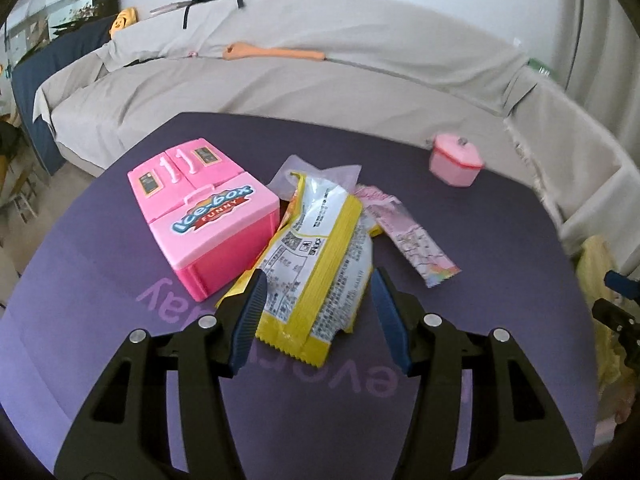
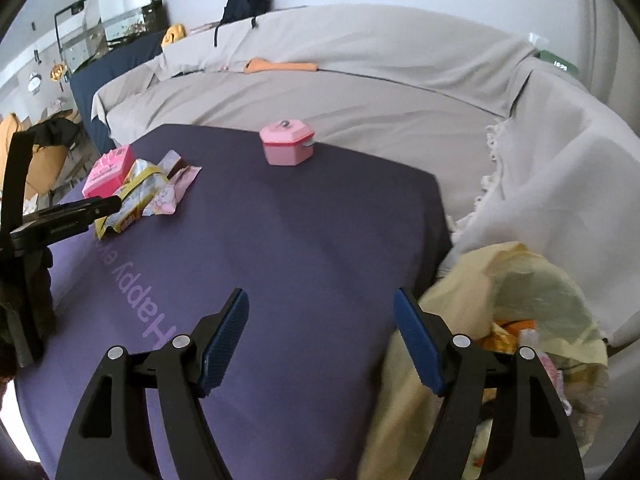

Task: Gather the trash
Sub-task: 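Move both open grippers back over the wrapper pile, then grasp the pink candy stick wrapper with the right gripper while the left grasps the yellow snack bag, then lift and carry the candy stick wrapper and yellow snack bag toward the yellow bag, then open both grippers to drop the wrapper and snack bag into the yellow bag, then move both open grippers back over the table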

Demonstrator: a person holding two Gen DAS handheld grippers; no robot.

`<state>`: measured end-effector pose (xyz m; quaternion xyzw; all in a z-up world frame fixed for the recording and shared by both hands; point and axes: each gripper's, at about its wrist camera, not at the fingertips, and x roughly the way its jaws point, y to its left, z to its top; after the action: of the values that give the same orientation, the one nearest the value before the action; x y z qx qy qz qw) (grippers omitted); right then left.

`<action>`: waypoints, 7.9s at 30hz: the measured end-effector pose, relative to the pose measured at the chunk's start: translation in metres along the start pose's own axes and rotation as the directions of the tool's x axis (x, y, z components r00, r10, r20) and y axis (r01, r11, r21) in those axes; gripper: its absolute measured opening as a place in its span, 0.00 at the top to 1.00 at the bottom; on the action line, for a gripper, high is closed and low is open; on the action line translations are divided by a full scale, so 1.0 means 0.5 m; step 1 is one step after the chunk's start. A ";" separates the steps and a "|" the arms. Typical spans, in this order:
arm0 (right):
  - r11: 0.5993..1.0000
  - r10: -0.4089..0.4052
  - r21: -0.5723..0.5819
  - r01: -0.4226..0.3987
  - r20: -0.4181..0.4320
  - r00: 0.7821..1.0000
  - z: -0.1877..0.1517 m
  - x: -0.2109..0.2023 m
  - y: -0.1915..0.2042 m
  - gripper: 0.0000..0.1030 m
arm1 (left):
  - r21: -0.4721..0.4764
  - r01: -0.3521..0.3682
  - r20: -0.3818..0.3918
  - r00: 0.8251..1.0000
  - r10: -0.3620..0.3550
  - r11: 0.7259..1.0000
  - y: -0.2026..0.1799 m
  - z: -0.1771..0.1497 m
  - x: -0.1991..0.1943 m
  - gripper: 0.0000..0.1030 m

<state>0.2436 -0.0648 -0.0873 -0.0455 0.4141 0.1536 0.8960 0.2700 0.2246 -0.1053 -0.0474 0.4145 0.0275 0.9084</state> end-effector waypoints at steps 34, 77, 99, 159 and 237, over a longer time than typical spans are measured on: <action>0.980 0.153 -0.100 -0.172 -0.174 0.973 0.174 0.247 0.269 0.79 | 0.023 0.190 -0.010 0.982 -0.190 0.981 0.115 -0.063 -0.089 0.50; 0.989 -0.013 -0.144 -0.014 -0.183 0.983 0.068 0.133 0.156 0.80 | 0.111 0.232 -0.073 0.972 -0.225 0.966 0.012 -0.066 -0.092 0.53; 0.995 0.080 -0.050 -0.081 -0.019 0.997 0.087 -0.025 0.085 0.80 | 0.003 0.183 -0.053 0.982 -0.182 0.983 0.070 -0.019 -0.122 0.71; 0.927 -0.036 0.376 -0.022 0.148 0.988 -0.139 -0.204 -0.457 0.50 | 0.297 0.548 -0.178 0.836 -0.518 0.782 -0.665 -0.007 -0.116 0.69; 0.933 0.329 -0.089 -0.348 -0.179 0.927 0.297 0.369 0.340 0.92 | -0.027 0.081 -0.006 0.997 -0.081 0.996 0.113 -0.029 -0.074 0.43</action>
<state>0.4109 0.1712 -0.1222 -0.0389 0.4767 0.3264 0.8153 0.2299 0.2788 -0.0905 -0.0765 0.4150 -0.0039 0.9066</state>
